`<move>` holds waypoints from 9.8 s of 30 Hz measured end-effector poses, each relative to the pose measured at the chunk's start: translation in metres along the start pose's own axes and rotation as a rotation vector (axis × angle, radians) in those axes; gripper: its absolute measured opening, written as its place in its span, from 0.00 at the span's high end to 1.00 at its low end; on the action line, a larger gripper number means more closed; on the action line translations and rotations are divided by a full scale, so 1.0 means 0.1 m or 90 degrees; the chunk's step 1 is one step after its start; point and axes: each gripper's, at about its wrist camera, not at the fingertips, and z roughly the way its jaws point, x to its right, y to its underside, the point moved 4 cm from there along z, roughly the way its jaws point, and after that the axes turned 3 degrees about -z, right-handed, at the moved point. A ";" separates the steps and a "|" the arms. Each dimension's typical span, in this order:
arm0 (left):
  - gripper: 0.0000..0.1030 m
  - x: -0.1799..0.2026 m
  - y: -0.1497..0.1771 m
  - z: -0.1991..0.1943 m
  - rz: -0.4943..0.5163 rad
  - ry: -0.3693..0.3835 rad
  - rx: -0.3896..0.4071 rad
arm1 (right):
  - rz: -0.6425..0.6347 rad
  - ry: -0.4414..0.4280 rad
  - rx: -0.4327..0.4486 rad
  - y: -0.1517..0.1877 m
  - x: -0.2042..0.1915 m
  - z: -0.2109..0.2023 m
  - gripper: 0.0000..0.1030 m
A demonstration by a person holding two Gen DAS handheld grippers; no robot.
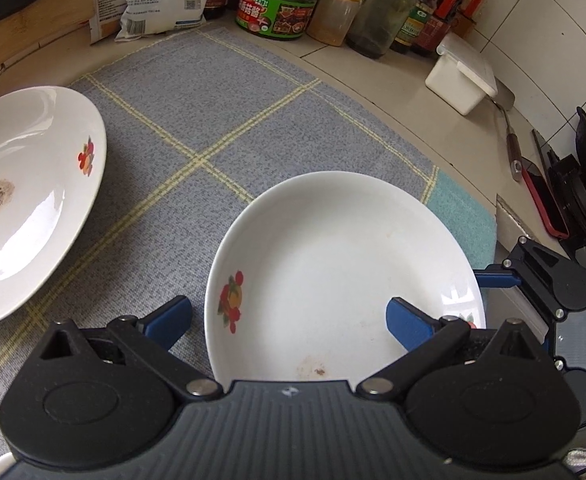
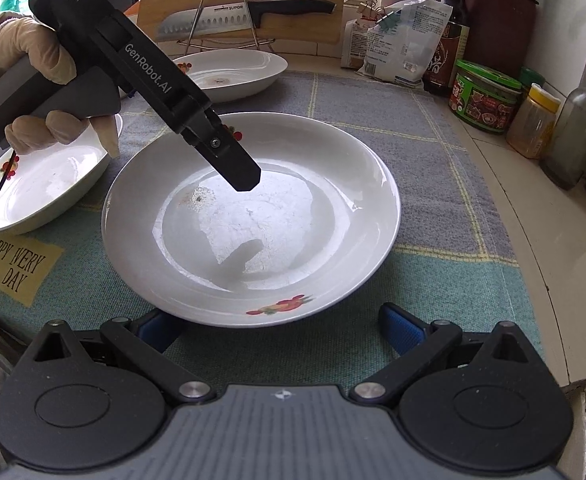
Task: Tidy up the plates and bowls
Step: 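Lift the white plate off the towel with the left tool, then carry the held white plate with the left tool across the counter, then lower the white plate onto the towel and open the left tool, then move the right tool to the large white plate and grip its rim, then lift the large white plate off the towel with the right tool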
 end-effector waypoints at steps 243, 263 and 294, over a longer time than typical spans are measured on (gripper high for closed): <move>0.00 -0.54 2.16 -1.37 -0.030 -0.248 0.214 | -0.019 -0.235 -0.120 -0.90 -1.74 0.54 0.00; 0.00 -0.60 2.13 -1.36 0.062 -0.190 0.217 | -0.100 -0.287 -0.160 -1.32 -1.63 0.85 0.00; 0.02 -0.60 2.14 -1.39 0.113 -0.186 0.220 | -0.010 -0.411 -0.270 -1.57 -1.54 1.08 0.00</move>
